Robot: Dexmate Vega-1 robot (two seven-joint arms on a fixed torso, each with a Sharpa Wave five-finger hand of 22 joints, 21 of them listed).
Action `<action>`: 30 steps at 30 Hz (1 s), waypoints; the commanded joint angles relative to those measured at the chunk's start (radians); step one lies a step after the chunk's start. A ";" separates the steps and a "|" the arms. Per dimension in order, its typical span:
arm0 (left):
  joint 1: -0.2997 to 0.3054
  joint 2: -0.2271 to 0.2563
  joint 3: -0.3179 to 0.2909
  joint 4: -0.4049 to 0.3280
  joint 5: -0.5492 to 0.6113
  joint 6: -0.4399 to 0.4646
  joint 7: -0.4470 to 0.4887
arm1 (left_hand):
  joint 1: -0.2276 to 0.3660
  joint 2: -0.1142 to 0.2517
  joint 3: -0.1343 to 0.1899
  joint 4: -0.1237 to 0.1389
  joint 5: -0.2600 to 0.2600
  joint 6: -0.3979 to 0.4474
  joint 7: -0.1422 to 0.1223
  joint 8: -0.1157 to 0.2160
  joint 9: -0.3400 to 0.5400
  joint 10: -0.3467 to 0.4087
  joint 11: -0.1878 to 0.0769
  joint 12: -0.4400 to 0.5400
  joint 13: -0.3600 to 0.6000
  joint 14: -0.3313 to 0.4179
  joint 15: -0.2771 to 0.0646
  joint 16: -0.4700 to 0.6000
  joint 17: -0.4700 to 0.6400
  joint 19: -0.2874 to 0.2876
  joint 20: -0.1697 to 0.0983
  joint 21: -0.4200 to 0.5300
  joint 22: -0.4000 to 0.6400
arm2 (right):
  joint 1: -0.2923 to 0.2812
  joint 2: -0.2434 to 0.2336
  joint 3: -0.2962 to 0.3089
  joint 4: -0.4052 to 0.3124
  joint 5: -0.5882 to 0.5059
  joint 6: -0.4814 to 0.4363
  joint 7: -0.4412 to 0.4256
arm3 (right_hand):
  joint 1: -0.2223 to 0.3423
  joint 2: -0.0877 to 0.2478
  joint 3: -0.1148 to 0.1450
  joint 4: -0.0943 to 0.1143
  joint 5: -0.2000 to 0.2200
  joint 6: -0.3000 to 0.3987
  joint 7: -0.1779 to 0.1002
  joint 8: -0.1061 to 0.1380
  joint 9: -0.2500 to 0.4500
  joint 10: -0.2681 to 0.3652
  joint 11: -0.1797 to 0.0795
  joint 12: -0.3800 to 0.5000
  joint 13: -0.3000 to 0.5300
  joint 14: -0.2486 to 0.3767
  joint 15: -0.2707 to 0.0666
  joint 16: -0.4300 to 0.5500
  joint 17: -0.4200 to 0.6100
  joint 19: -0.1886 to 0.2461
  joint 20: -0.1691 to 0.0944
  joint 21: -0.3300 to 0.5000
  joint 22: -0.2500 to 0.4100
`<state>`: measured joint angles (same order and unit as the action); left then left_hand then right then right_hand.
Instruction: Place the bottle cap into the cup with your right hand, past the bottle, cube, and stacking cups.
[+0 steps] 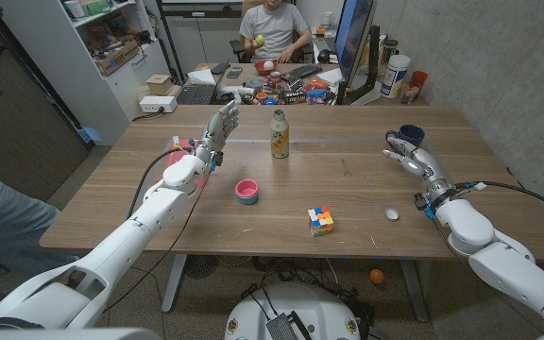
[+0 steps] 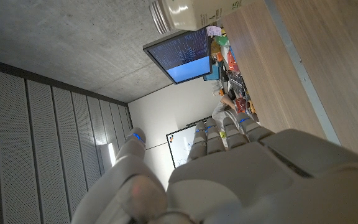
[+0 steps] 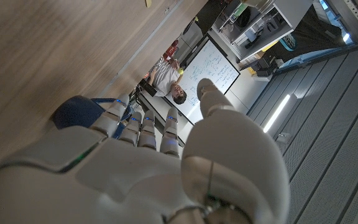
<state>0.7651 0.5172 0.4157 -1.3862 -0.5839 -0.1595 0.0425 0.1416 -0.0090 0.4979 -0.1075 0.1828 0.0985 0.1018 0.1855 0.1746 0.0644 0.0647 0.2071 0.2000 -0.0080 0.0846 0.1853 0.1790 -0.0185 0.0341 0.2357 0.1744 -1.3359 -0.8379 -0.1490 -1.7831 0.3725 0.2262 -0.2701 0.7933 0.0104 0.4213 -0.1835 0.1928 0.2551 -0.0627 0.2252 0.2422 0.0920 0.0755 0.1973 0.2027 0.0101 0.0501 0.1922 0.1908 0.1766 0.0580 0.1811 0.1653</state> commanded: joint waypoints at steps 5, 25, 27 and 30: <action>-0.014 0.001 -0.003 0.010 0.001 0.015 0.010 | 0.005 0.010 0.003 -0.003 0.003 0.006 0.004 0.007 0.006 0.008 0.010 0.005 -0.001 0.000 0.007 0.003 0.002 0.005 0.005 -0.007 0.004 | -0.142 -0.051 0.089 -0.130 -0.075 -0.090 -0.049 | 0.016 -0.010 0.009 0.006 0.010 -0.002 -0.007 0.002 0.007 -0.013 0.001 -0.002 0.004 -0.014 0.002 -0.003 0.004 -0.012 0.003 -0.001 0.005; -0.096 -0.048 0.023 0.137 0.003 -0.022 -0.059 | 0.006 0.011 0.001 -0.006 0.002 0.007 0.006 0.005 0.006 0.001 0.014 0.002 -0.001 -0.006 0.009 0.000 0.002 0.000 0.002 -0.014 0.004 | -0.286 -0.030 0.168 -0.258 -0.144 -0.173 -0.034 | 0.026 -0.017 0.012 0.012 0.011 -0.006 -0.006 0.004 0.016 -0.027 -0.002 -0.001 0.007 -0.030 0.011 -0.004 0.006 -0.025 0.007 0.000 0.006; -0.105 -0.052 0.026 0.150 0.005 -0.023 -0.066 | 0.006 0.011 0.000 -0.006 0.002 0.007 0.005 0.005 0.006 -0.001 0.012 0.002 -0.002 -0.007 0.009 0.000 0.002 -0.002 0.003 -0.015 0.004 | -0.289 -0.017 0.172 -0.263 -0.129 -0.166 -0.022 | 0.027 -0.018 0.013 0.012 0.011 -0.006 -0.006 0.005 0.017 -0.030 -0.001 -0.002 0.007 -0.032 0.014 -0.004 0.006 -0.029 0.007 -0.001 0.006; -0.117 -0.058 0.028 0.166 0.004 -0.026 -0.075 | 0.005 0.010 0.000 -0.006 0.001 0.007 0.005 0.005 0.006 -0.002 0.013 0.002 -0.002 -0.007 0.010 0.000 0.002 -0.003 0.004 -0.016 0.004 | -0.302 -0.013 0.176 -0.282 -0.146 -0.185 -0.027 | 0.030 -0.020 0.014 0.015 0.011 -0.008 -0.004 0.006 0.021 -0.035 -0.002 -0.001 0.009 -0.039 0.032 -0.004 0.007 -0.051 0.006 -0.005 0.006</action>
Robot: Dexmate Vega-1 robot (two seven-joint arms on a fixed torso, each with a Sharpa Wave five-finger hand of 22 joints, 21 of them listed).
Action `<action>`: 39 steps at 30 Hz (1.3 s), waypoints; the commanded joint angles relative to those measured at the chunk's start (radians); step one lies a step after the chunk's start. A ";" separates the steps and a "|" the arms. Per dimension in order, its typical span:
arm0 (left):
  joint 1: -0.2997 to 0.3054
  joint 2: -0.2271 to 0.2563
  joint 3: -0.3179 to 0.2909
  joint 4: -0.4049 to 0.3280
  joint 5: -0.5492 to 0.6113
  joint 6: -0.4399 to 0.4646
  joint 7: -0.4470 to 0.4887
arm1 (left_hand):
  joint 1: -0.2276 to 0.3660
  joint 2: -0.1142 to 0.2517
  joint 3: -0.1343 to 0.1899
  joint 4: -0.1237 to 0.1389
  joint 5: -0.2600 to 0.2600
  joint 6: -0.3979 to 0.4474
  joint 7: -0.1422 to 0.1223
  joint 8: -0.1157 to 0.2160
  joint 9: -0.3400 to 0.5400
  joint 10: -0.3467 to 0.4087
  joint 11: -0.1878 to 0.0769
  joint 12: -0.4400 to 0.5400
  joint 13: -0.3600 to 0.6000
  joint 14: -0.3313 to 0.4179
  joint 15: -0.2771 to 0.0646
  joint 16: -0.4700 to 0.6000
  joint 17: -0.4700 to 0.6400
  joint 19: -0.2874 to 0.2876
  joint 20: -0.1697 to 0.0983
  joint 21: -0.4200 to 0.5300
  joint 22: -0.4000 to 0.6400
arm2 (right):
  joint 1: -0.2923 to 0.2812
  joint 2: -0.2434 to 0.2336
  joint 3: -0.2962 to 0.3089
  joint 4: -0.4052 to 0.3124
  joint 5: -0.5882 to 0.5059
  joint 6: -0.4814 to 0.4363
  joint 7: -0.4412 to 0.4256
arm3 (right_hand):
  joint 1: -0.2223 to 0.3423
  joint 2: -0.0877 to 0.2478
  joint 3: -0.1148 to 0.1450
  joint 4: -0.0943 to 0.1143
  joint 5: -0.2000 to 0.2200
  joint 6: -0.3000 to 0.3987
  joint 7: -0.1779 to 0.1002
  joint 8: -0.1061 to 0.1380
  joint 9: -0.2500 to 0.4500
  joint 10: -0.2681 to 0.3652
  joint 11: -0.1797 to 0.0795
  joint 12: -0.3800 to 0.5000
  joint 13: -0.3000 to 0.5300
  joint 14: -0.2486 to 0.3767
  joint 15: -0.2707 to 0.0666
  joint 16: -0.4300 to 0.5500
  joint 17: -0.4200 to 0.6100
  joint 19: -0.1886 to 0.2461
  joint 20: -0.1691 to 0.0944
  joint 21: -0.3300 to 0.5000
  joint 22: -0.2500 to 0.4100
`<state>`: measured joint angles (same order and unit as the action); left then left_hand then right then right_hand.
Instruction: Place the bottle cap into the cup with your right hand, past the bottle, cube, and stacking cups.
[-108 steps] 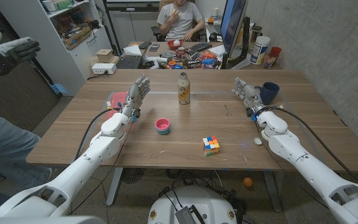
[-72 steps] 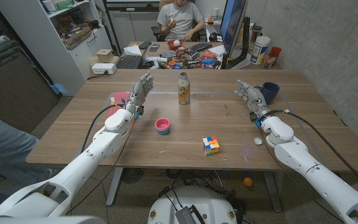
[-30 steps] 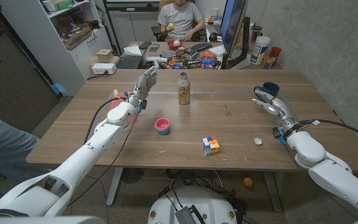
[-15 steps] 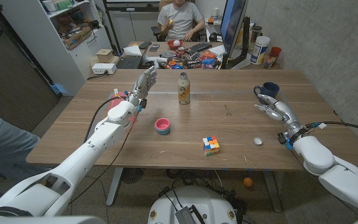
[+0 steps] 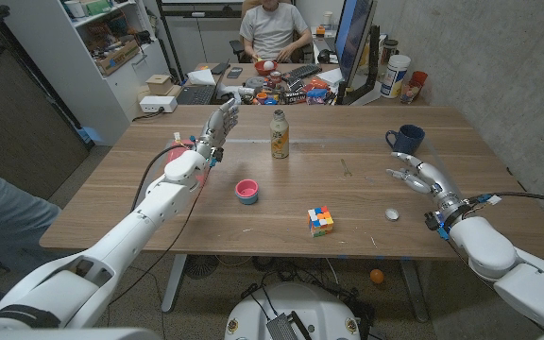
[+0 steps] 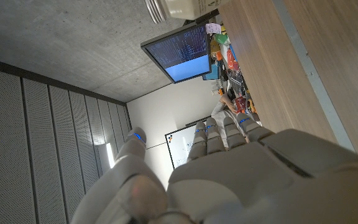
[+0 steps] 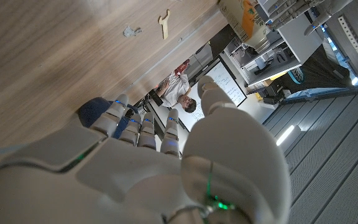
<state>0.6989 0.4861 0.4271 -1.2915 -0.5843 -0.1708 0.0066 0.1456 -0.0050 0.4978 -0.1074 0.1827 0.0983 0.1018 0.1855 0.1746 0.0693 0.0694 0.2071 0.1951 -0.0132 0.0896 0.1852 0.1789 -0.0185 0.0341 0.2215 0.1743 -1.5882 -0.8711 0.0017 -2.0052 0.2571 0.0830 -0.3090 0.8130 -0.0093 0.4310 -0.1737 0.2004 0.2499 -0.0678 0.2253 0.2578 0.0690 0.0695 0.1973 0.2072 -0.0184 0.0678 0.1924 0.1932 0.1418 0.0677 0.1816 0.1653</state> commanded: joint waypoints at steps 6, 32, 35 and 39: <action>-0.071 -0.036 0.024 0.102 0.008 -0.013 -0.051 | 0.001 0.006 -0.001 -0.007 0.001 0.007 0.005 0.005 0.006 -0.008 0.007 0.001 0.003 -0.003 0.004 0.000 0.003 -0.004 0.004 -0.003 0.005 | -0.091 0.013 0.044 -0.117 -0.092 -0.107 -0.005 | 0.014 -0.002 0.006 0.007 0.004 -0.005 0.000 0.006 0.009 -0.028 0.004 -0.004 0.005 -0.020 0.024 -0.004 0.005 -0.033 -0.001 -0.007 0.005; -0.105 -0.060 0.038 0.148 0.025 -0.011 -0.046 | 0.002 0.008 -0.004 -0.010 0.001 0.014 0.001 0.006 0.006 -0.007 0.000 0.003 0.003 -0.008 -0.006 0.000 0.002 -0.014 -0.013 -0.013 0.005 | -0.206 0.047 0.077 -0.243 -0.324 -0.295 -0.028 | 0.028 -0.004 0.015 0.011 0.004 -0.065 -0.008 -0.011 0.023 -0.060 0.002 -0.003 0.010 -0.040 0.026 -0.002 0.006 -0.046 -0.004 0.000 0.004; -0.102 -0.060 0.038 0.144 0.025 -0.008 -0.043 | 0.002 0.009 -0.004 -0.010 0.001 0.014 0.003 0.005 0.006 -0.007 0.000 0.003 0.003 -0.010 -0.005 -0.001 0.002 -0.016 -0.012 -0.014 0.005 | -0.218 0.046 0.076 -0.257 -0.355 -0.322 -0.030 | 0.028 -0.004 0.015 0.012 0.004 -0.066 -0.008 -0.010 0.024 -0.065 -0.001 -0.004 0.010 -0.042 0.026 -0.002 0.007 -0.048 -0.003 0.000 0.004; -0.098 -0.059 0.037 0.140 0.025 -0.008 -0.040 | 0.002 0.009 -0.005 -0.010 0.001 0.013 0.003 0.005 0.006 -0.007 0.001 0.003 0.003 -0.011 -0.005 -0.001 0.002 -0.017 -0.011 -0.014 0.005 | -0.230 0.043 0.065 -0.278 -0.413 -0.379 -0.041 | 0.029 -0.004 0.016 0.012 0.004 -0.069 -0.011 -0.010 0.026 -0.069 -0.001 -0.004 0.010 -0.044 0.026 -0.002 0.007 -0.051 -0.003 0.000 0.004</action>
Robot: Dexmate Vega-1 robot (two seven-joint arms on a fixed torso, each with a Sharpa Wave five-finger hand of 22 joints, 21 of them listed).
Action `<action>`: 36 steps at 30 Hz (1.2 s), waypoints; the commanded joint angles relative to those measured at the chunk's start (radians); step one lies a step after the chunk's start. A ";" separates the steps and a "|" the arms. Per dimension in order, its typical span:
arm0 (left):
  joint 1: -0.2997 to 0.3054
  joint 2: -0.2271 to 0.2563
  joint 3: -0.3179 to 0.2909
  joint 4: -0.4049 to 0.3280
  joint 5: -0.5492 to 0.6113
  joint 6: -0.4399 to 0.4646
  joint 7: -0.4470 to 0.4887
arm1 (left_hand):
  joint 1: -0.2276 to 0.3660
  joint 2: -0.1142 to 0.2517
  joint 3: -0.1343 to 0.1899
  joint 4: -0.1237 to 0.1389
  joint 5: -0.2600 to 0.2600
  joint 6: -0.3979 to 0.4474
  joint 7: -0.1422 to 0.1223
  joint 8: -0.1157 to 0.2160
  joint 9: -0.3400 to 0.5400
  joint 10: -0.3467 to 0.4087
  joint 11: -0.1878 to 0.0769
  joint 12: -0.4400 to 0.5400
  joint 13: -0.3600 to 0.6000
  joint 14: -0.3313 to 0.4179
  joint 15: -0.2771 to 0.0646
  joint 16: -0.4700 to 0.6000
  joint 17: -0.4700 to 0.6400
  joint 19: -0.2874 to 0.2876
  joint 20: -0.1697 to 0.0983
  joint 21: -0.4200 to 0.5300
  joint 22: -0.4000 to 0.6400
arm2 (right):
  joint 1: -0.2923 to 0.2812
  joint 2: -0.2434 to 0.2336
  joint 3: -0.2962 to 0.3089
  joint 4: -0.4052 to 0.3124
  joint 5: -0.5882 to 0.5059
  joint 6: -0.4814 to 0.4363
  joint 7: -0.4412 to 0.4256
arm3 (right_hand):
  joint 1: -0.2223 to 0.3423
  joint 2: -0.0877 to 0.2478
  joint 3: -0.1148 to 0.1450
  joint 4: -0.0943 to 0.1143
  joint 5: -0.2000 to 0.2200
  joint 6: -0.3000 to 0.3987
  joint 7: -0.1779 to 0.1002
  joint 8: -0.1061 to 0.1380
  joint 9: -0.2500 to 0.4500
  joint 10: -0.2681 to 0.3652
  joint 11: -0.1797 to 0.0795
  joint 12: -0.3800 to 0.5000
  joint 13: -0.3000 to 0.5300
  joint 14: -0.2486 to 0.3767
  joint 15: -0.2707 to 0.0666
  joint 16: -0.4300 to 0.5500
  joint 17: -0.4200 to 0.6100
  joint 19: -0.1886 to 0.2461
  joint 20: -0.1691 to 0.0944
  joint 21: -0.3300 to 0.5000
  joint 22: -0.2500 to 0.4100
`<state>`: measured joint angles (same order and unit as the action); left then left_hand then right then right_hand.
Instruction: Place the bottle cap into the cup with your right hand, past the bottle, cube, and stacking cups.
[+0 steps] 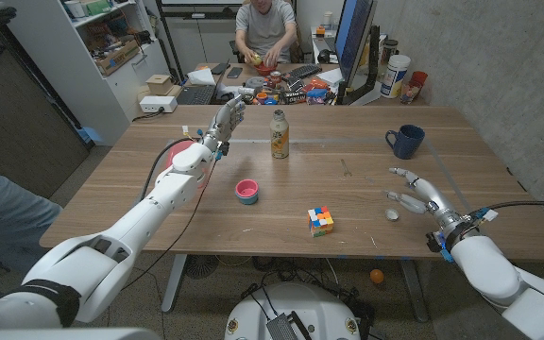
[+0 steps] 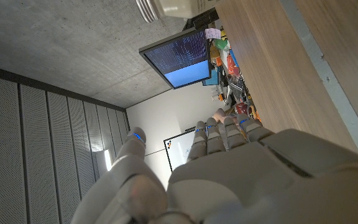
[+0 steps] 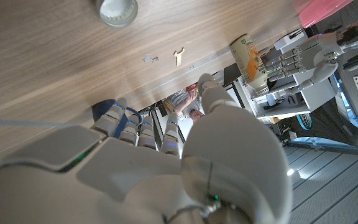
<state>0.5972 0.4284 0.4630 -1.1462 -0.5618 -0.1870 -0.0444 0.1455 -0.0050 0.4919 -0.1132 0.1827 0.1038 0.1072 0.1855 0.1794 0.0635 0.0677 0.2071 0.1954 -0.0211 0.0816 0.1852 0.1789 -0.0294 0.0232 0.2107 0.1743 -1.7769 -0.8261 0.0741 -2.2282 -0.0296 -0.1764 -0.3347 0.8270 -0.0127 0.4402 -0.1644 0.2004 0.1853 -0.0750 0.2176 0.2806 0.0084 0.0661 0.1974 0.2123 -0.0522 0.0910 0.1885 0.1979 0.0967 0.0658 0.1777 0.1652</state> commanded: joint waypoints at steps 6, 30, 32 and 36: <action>0.014 -0.002 -0.002 -0.014 -0.001 0.001 0.014 | 0.003 0.010 0.001 -0.005 0.001 0.008 -0.002 0.005 0.001 -0.003 0.005 0.002 0.002 -0.004 0.005 -0.001 0.003 -0.007 0.001 -0.005 0.005 | -0.048 -0.010 -0.033 -0.073 -0.197 -0.183 -0.026 | 0.016 -0.001 0.008 0.004 0.005 -0.006 -0.003 -0.001 0.005 -0.012 0.001 -0.003 0.006 -0.013 -0.001 0.003 0.003 -0.009 -0.003 0.004 0.004; 0.007 -0.031 0.000 0.030 0.004 -0.015 0.041 | 0.005 0.014 0.000 -0.007 0.000 0.017 -0.003 0.006 0.001 0.003 -0.004 0.005 0.002 0.002 0.001 0.002 0.002 -0.003 0.009 -0.005 0.005 | -0.004 -0.081 -0.147 -0.127 -0.339 -0.427 0.011 | 0.007 -0.009 0.011 0.013 0.007 -0.004 -0.028 0.009 0.026 -0.135 0.007 -0.015 0.013 -0.124 0.012 -0.009 0.012 -0.066 0.008 0.001 0.005; 0.007 -0.031 -0.002 0.029 0.003 -0.015 0.042 | 0.005 0.015 0.000 -0.007 0.000 0.017 -0.002 0.006 0.001 0.002 -0.002 0.005 0.002 0.002 0.002 0.002 0.002 -0.002 0.009 -0.005 0.005 | 0.004 -0.094 -0.157 -0.127 -0.342 -0.438 0.017 | 0.005 -0.010 0.011 0.014 0.007 -0.009 -0.030 0.008 0.028 -0.153 0.007 -0.016 0.013 -0.136 0.015 -0.009 0.012 -0.072 0.010 0.001 0.005; 0.005 -0.029 -0.003 0.031 0.004 -0.016 0.041 | 0.005 0.015 0.000 -0.007 0.000 0.017 -0.002 0.006 0.001 0.001 -0.002 0.004 0.002 0.002 0.001 0.002 0.002 -0.002 0.010 -0.005 0.005 | 0.026 -0.112 -0.185 -0.130 -0.347 -0.480 0.025 | 0.003 -0.012 0.011 0.015 0.008 -0.015 -0.031 0.006 0.030 -0.172 0.008 -0.017 0.014 -0.146 0.017 -0.009 0.013 -0.077 0.010 0.002 0.005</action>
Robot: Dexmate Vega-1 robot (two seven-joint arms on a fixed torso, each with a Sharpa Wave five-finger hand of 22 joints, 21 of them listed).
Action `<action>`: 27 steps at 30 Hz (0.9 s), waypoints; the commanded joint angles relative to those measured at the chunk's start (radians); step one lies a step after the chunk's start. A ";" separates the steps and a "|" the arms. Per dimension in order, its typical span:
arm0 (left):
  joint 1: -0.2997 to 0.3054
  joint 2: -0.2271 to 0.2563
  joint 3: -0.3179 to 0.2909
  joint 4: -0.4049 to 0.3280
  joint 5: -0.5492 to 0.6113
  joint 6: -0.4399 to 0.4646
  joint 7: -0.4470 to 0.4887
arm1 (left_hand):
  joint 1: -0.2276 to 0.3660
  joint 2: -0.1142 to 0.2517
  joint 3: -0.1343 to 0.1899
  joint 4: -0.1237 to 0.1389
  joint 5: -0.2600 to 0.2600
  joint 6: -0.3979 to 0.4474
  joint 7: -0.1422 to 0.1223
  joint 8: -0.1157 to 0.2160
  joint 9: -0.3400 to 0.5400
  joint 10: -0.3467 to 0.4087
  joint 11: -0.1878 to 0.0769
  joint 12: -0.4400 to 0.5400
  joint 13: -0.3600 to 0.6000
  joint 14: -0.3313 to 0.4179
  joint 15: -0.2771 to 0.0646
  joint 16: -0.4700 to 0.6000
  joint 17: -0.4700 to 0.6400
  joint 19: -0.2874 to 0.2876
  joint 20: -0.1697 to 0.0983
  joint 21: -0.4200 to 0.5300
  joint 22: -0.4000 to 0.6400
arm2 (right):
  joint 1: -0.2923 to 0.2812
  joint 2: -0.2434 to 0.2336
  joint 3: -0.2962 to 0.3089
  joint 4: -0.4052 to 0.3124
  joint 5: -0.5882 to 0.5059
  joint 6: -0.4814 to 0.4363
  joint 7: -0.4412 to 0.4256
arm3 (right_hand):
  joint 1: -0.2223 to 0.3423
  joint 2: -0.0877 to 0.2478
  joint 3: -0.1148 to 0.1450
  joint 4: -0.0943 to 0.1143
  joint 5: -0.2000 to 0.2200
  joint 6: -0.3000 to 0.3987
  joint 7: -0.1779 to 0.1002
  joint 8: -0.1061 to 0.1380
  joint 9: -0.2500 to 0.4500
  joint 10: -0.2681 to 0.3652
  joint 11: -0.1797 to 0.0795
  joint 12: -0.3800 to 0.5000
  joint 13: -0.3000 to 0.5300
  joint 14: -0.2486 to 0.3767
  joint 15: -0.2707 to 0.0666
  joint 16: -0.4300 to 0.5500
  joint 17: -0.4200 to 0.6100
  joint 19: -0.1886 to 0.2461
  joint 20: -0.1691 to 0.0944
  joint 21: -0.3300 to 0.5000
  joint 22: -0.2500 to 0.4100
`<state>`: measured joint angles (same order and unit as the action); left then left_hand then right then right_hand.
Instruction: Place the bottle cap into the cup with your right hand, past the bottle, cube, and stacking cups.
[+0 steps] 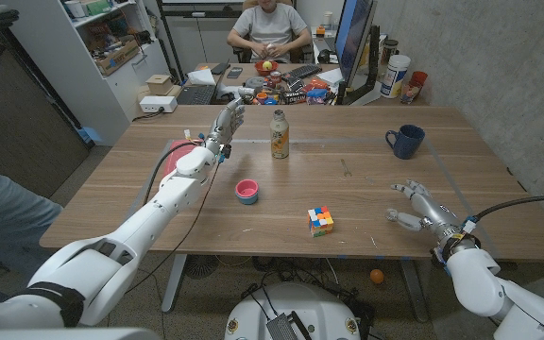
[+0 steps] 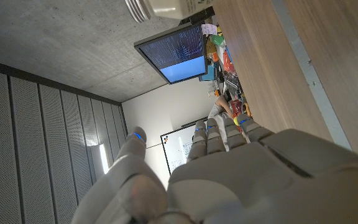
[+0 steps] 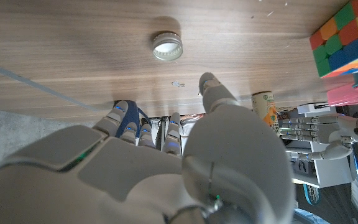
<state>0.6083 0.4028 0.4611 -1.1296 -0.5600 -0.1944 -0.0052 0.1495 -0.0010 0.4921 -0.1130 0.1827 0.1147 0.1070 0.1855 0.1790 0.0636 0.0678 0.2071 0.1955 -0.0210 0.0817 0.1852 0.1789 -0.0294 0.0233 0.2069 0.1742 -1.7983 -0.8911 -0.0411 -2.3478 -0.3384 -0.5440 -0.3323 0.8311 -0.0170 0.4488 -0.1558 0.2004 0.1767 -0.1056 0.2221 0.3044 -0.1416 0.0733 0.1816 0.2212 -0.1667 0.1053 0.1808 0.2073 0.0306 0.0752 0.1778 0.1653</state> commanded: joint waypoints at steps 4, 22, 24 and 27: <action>-0.005 -0.002 -0.003 0.012 0.001 -0.008 0.006 | 0.002 0.012 -0.001 -0.008 0.000 0.006 -0.001 0.006 0.002 0.001 -0.004 0.004 0.002 0.002 0.001 0.002 0.002 -0.002 0.010 -0.002 0.005 | 0.056 -0.058 -0.086 -0.005 -0.035 -0.124 0.012 | -0.002 -0.009 0.002 0.006 0.009 -0.010 -0.004 0.000 0.008 -0.033 0.001 -0.001 0.005 -0.037 0.003 0.000 0.004 -0.015 0.000 0.002 0.005; -0.007 -0.007 0.006 -0.006 0.007 0.003 0.012 | 0.003 0.013 -0.002 -0.009 0.000 0.008 -0.003 0.006 0.002 0.002 -0.003 0.005 0.002 0.004 0.003 0.003 0.002 -0.002 0.013 -0.003 0.006 | 0.108 -0.094 -0.162 0.039 0.011 -0.143 -0.046 | -0.003 -0.013 0.003 0.006 0.013 0.016 -0.019 0.014 0.016 -0.039 -0.006 0.014 0.006 -0.012 -0.006 0.017 0.007 -0.001 0.004 0.012 0.006; -0.006 -0.007 0.005 -0.009 0.006 0.002 0.012 | 0.003 0.013 -0.002 -0.009 -0.001 0.008 -0.003 0.006 0.002 0.001 -0.002 0.005 0.002 0.004 0.003 0.003 0.003 -0.002 0.013 -0.003 0.006 | 0.113 -0.094 -0.169 0.048 0.018 -0.141 -0.056 | -0.003 -0.014 0.004 0.006 0.013 0.020 -0.019 0.016 0.016 -0.038 -0.006 0.015 0.006 -0.008 -0.008 0.019 0.007 0.000 0.004 0.012 0.006; -0.005 -0.006 0.006 -0.014 0.006 0.002 0.009 | 0.003 0.014 -0.002 -0.009 -0.001 0.007 -0.003 0.005 0.002 0.002 -0.003 0.005 0.002 0.004 0.003 0.003 0.003 -0.002 0.014 -0.003 0.006 | 0.118 -0.099 -0.174 0.057 0.033 -0.140 -0.061 | -0.003 -0.014 0.004 0.006 0.014 0.027 -0.022 0.019 0.018 -0.032 -0.008 0.020 0.006 -0.002 -0.008 0.021 0.007 0.003 0.003 0.014 0.006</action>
<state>0.6008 0.3963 0.4637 -1.1276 -0.5549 -0.1962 0.0062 0.1495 -0.0010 0.4879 -0.1171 0.1827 0.1145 0.1069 0.1855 0.1789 0.0636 0.0679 0.2070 0.1956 -0.0210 0.0817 0.1852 0.1789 -0.0309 0.0329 0.2069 0.1742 -1.7036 -0.9732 -0.1808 -2.3214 -0.3374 -0.6843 -0.3575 0.8270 -0.0210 0.4488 -0.1559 0.2075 0.1919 -0.1263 0.2332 0.3182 -0.1692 0.0673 0.1898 0.2258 -0.1664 0.1051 0.1933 0.2119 0.0259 0.0770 0.1818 0.1652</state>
